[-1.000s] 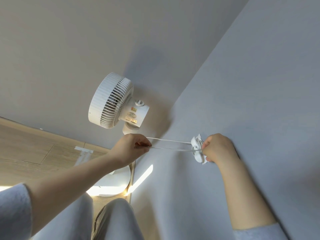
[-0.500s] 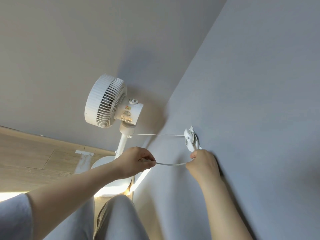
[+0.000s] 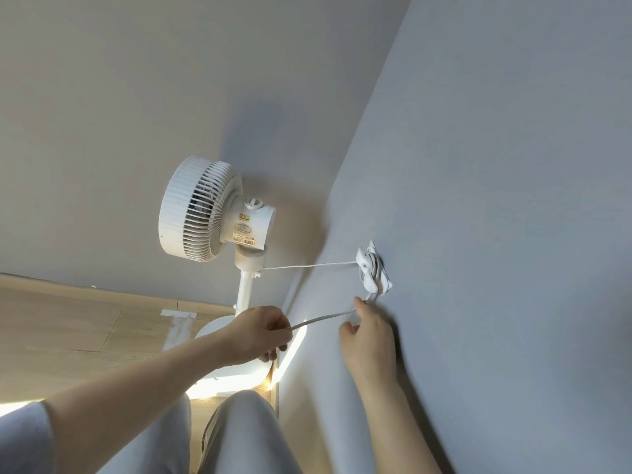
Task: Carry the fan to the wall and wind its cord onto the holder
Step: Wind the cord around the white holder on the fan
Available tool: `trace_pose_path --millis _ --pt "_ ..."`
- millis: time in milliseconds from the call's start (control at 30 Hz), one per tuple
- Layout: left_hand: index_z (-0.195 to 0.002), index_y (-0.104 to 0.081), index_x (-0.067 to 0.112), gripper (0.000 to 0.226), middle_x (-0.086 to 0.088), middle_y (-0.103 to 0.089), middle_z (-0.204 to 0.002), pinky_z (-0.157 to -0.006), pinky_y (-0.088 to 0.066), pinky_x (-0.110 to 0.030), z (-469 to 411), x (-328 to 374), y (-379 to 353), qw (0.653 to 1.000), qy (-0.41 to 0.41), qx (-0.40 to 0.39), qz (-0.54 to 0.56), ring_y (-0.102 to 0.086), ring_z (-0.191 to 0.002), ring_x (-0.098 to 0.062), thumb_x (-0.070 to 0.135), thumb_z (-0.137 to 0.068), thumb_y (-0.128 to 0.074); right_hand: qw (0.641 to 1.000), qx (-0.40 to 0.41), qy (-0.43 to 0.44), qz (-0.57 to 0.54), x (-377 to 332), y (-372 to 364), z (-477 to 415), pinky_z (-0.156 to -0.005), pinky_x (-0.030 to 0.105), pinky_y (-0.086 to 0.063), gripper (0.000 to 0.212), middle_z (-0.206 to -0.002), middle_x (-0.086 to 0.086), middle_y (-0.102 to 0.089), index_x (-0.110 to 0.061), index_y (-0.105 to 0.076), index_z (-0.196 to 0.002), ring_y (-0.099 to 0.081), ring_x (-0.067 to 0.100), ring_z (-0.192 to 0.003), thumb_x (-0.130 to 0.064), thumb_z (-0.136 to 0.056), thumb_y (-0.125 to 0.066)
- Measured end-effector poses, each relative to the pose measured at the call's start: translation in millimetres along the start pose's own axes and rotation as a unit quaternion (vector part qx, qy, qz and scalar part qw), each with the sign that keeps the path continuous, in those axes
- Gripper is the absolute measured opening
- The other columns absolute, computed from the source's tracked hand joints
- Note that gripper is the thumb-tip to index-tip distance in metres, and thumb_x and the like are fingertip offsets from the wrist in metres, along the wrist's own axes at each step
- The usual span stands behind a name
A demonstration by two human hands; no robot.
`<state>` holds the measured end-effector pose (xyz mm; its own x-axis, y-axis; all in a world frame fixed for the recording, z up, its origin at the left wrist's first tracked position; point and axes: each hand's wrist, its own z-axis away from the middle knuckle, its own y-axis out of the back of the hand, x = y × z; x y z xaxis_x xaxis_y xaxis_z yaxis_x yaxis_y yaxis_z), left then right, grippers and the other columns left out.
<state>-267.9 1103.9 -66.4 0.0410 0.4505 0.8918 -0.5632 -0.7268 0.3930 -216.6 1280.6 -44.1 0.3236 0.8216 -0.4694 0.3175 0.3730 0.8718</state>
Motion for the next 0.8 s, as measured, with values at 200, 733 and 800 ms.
trace_pose_path --millis 200,733,800 --pt "-0.096 -0.065 0.002 0.019 0.001 -0.063 -0.057 -0.049 -0.049 -0.020 -19 -3 1 0.995 0.065 -0.013 0.072 -0.055 -0.044 -0.009 0.018 -0.091 -0.054 0.995 0.009 -0.021 -0.096 7 -14 -4 -0.078 0.025 -0.048 0.054 -0.105 0.009 -0.068 -0.017 -0.043 -0.142 -0.061 0.019 -0.089 -0.010 -0.089 -0.049" --pt "-0.075 -0.071 0.004 0.022 -0.002 -0.061 -0.054 -0.046 -0.042 -0.022 -96 -7 -7 0.989 0.143 0.024 0.023 -0.049 -0.042 -0.012 0.016 -0.086 -0.057 0.952 -0.042 -0.092 -0.290 29 -27 11 -0.065 -0.006 -0.041 0.031 -0.107 -0.014 -0.057 -0.017 -0.059 -0.123 -0.054 -0.011 -0.084 -0.010 -0.093 -0.054" --pt "-0.077 -0.072 0.003 0.021 -0.003 -0.060 -0.054 -0.046 -0.042 -0.022 -105 -7 -10 0.988 0.151 0.018 0.023 -0.049 -0.042 -0.012 0.016 -0.086 -0.058 0.949 -0.053 -0.102 -0.293 33 -31 9 -0.062 -0.003 -0.043 0.033 -0.116 -0.011 -0.056 -0.018 -0.056 -0.125 -0.053 -0.012 -0.085 -0.013 -0.093 -0.054"
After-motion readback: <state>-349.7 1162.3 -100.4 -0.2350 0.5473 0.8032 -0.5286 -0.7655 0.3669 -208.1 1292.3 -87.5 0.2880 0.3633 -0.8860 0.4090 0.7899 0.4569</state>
